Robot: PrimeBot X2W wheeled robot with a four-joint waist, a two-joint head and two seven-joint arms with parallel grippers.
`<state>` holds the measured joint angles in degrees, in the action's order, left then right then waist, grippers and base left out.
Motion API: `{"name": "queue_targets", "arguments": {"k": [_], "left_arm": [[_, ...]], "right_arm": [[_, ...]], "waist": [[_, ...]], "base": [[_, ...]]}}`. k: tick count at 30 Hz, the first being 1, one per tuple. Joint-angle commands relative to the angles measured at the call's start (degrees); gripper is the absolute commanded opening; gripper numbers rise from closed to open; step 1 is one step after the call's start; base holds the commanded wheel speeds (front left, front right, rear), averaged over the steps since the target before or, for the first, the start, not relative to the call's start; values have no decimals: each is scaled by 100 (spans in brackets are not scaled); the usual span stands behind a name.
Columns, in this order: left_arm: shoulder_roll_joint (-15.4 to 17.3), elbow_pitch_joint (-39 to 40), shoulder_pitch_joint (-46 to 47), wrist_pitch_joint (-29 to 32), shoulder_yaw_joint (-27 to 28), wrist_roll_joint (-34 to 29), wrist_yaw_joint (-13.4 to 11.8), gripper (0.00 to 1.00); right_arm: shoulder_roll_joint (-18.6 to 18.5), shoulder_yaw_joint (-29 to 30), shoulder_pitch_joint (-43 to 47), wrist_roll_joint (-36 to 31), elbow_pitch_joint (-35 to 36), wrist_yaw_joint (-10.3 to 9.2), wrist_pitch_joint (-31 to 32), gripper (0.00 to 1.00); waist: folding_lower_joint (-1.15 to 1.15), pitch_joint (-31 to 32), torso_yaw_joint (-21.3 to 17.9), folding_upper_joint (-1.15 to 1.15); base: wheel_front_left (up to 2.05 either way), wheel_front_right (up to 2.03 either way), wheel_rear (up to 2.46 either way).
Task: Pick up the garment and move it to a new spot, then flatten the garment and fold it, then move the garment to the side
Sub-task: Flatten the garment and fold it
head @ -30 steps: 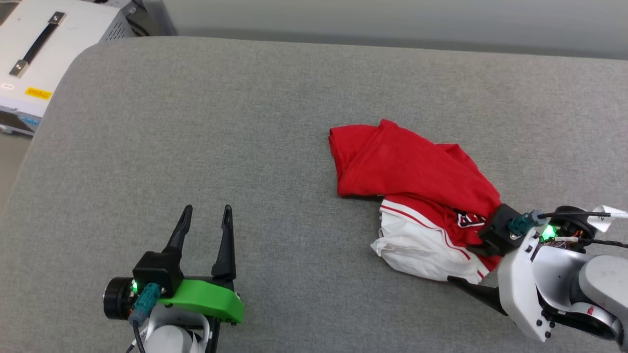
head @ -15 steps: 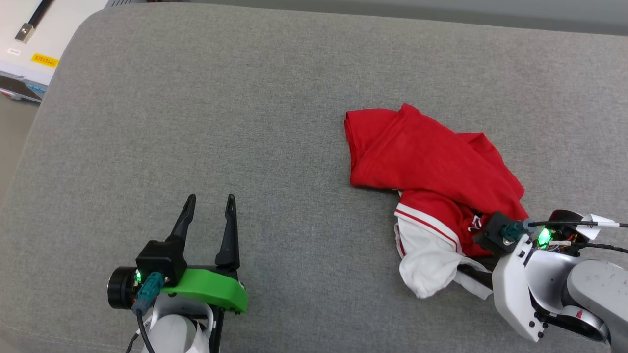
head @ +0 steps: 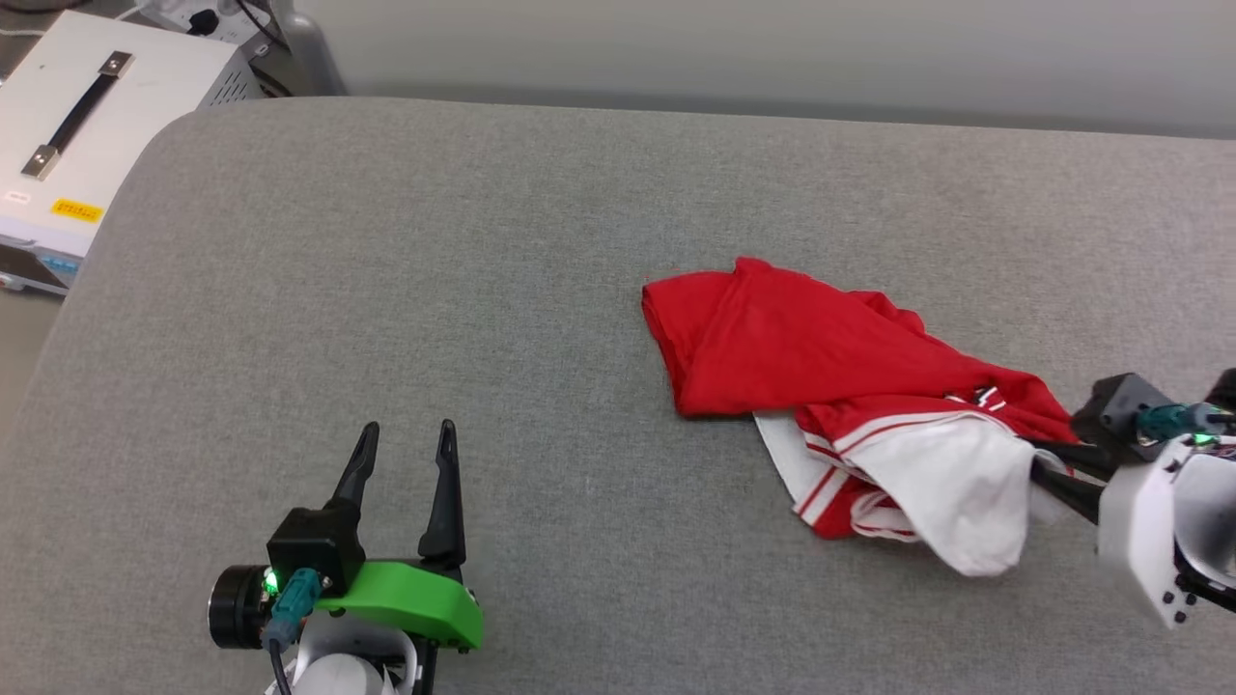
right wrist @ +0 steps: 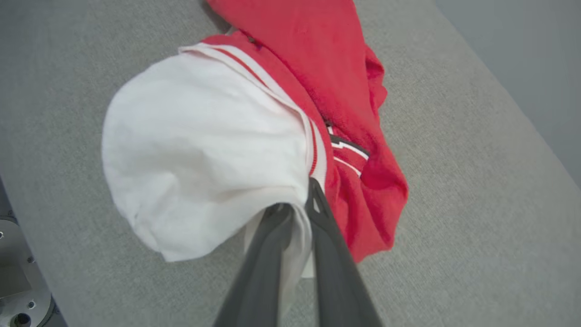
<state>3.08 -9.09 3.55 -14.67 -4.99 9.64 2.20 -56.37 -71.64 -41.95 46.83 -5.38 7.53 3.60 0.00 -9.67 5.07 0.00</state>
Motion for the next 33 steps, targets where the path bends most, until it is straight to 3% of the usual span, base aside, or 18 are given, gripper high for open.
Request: {"name": "queue_targets", "arguments": {"k": [1, 8, 16, 17, 18, 19, 28, 33], "left_arm": [[-20, 16, -61, -33, 5, 33, -53, 100], [-20, 36, -43, -33, -27, 27, -40, 100], [-20, -7, -13, -33, -2, -36, -8, 100], [-20, -13, -30, -33, 12, -40, -11, 100], [-20, -20, -47, -33, 19, -44, -11, 100], [-20, -32, -69, -33, 23, -49, -8, 100], [-20, 11, -280, -33, 36, -107, 2, 100], [-20, 62, -381, -33, 64, -126, 4, 100]], "right_arm": [[-124, 58, 196, 102, -158, -4, -107, 0], [-235, 241, 1012, 585, -1328, -4, -464, 0], [332, 410, 1564, 1132, -2485, -4, -1003, 1], [402, 490, 1561, 1184, -2558, -4, -1161, 39], [431, 539, 1557, 1204, -2607, -4, -1282, 84], [451, 621, 1532, 1196, -2663, -4, -1448, 100], [175, 1550, 1598, 686, -2744, -4, -1847, 100], [50, 2550, 1808, 308, -2427, -4, -1857, 100]], "waist": [[0, 103, -123, 0], [0, -10, -137, 0], [0, -41, -120, 0], [0, -4, -137, 0], [0, 25, -145, 0], [0, 77, -160, 0], [0, 473, -291, 0], [0, 586, -339, 0]], "base": [[0, 0, 0], [0, 0, 0], [0, 0, 0], [0, 0, 0], [0, 0, 0], [0, 0, 0], [0, 0, 0], [0, 0, 0]]}}
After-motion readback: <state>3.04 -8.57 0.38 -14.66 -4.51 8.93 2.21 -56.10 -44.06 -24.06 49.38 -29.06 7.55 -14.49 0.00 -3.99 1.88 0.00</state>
